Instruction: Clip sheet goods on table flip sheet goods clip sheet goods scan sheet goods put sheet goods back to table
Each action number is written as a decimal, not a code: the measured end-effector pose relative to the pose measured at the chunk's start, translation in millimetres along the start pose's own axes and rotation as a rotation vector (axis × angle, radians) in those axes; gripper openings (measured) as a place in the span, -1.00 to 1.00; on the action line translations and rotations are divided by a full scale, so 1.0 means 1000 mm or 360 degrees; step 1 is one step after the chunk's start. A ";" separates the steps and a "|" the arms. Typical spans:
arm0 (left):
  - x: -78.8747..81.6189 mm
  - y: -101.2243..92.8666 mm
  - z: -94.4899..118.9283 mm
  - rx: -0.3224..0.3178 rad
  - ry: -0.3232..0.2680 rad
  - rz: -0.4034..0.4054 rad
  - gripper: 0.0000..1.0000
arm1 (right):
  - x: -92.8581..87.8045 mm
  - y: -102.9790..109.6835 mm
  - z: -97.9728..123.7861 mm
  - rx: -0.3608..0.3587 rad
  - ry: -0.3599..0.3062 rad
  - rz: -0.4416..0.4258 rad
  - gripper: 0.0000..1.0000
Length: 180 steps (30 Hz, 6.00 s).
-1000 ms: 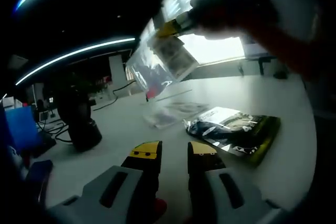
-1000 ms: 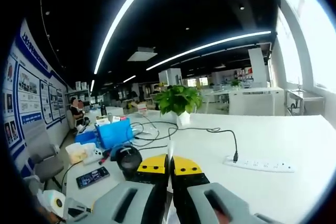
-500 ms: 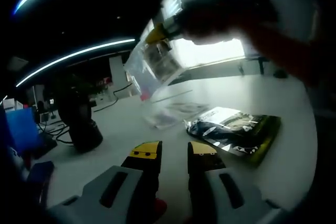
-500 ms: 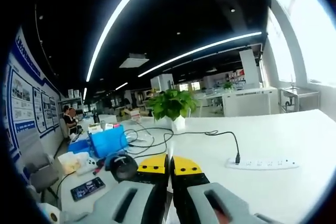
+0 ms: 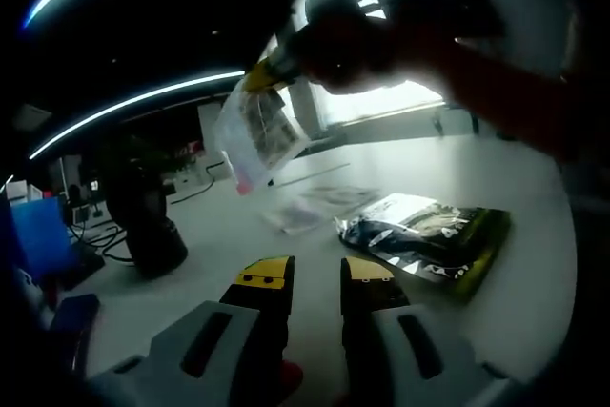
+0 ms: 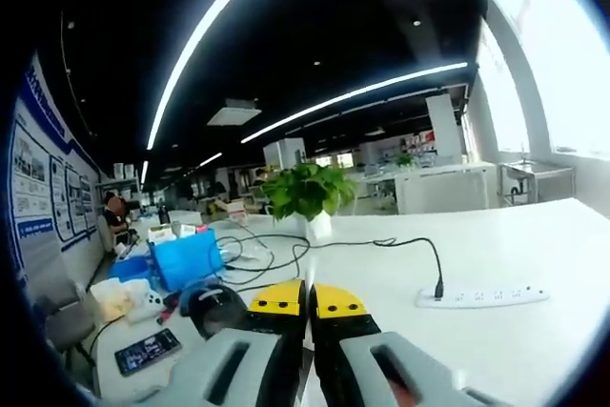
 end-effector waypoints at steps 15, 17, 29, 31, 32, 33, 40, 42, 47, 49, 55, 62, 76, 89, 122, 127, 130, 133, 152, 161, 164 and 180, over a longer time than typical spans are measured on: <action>0.000 0.000 0.000 0.0005 0.0000 -0.0012 -0.74 | -0.017 0.020 -0.031 -0.0111 -0.0082 0.0066 -1.00; 0.001 0.000 0.000 0.0006 0.0000 -0.0011 -0.74 | -0.020 0.021 -0.034 -0.0117 -0.0079 0.0083 -1.00; 0.001 0.000 0.001 0.0001 -0.0001 -0.0019 -0.74 | -0.027 0.021 -0.040 -0.0154 -0.0097 0.0097 -1.00; 0.001 0.000 0.001 0.0002 0.0000 -0.0019 -0.74 | -0.027 0.022 -0.039 -0.0152 -0.0101 0.0110 -1.00; 0.001 0.000 0.001 0.0002 0.0000 -0.0019 -0.74 | -0.027 0.022 -0.039 -0.0148 -0.0100 0.0113 -1.00; 0.001 0.000 0.001 0.0002 0.0000 -0.0020 -0.74 | -0.027 0.023 -0.038 -0.0145 -0.0100 0.0114 -1.00; 0.001 0.000 0.001 0.0004 0.0000 -0.0021 -0.74 | -0.017 0.023 -0.029 -0.0119 -0.0109 0.0146 -1.00; 0.001 0.000 0.001 0.0004 0.0000 -0.0022 -0.74 | -0.013 0.023 -0.025 -0.0111 -0.0111 0.0159 -1.00; 0.000 0.000 0.001 0.0006 0.0002 -0.0024 -0.74 | -0.005 0.021 -0.016 -0.0079 -0.0110 0.0180 -1.00; 0.000 0.000 0.000 0.0007 0.0002 -0.0025 -0.74 | -0.002 0.020 -0.014 -0.0056 -0.0099 0.0191 -1.00; 0.000 0.000 0.000 0.0006 0.0003 -0.0028 -0.74 | -0.002 0.013 -0.005 -0.0026 -0.0080 0.0180 -1.00; -0.001 0.000 -0.001 0.0008 0.0005 -0.0027 -0.74 | -0.004 0.008 0.013 -0.0001 -0.0052 0.0195 -1.00; -0.001 0.001 -0.001 0.0016 0.0009 -0.0030 -0.74 | -0.002 0.003 0.046 0.0158 -0.0004 0.0109 -1.00; -0.002 0.002 -0.001 0.0023 0.0015 -0.0028 -0.74 | -0.003 -0.001 0.065 0.0261 0.0034 0.0071 -1.00; 0.000 0.000 -0.001 0.0016 0.0022 -0.0045 -0.74 | -0.038 -0.070 0.059 0.0335 0.0238 -0.0423 -1.00; 0.001 -0.001 -0.001 0.0011 0.0022 -0.0044 -0.74 | -0.045 -0.078 0.055 0.0291 0.0310 -0.0359 -1.00; 0.001 -0.001 -0.001 0.0008 0.0021 -0.0045 -0.74 | -0.052 -0.076 0.055 0.0292 0.0334 -0.0346 -1.00; 0.001 -0.001 -0.001 0.0007 0.0021 -0.0048 -0.74 | -0.059 -0.083 0.052 0.0267 0.0375 -0.0310 -1.00; -0.001 0.003 -0.002 -0.0005 0.0023 -0.0052 -0.74 | -0.105 -0.133 0.048 0.0065 0.0542 -0.0147 -0.95; -0.004 0.004 -0.003 -0.0001 0.0036 -0.0063 -0.74 | -0.119 -0.143 0.043 0.0012 0.0603 -0.0045 -0.92; -0.004 0.004 -0.003 0.0001 0.0036 -0.0064 -0.74 | -0.123 -0.145 0.041 0.0000 0.0628 0.0002 -0.91; -0.003 -0.001 -0.002 0.0004 0.0052 -0.0093 -0.74 | -0.137 -0.156 0.042 -0.0118 0.0611 0.0152 -0.75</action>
Point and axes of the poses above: the point that each gripper's makers call its tool centre point, and the gripper's own axes: z roughly backward along the fingers, y roughly to its left, x roughly out of its top, the point moved 7 cm from there along z, roughly backward along the fingers, and after that the axes turned 15 degrees about x, right-handed, at the moved point
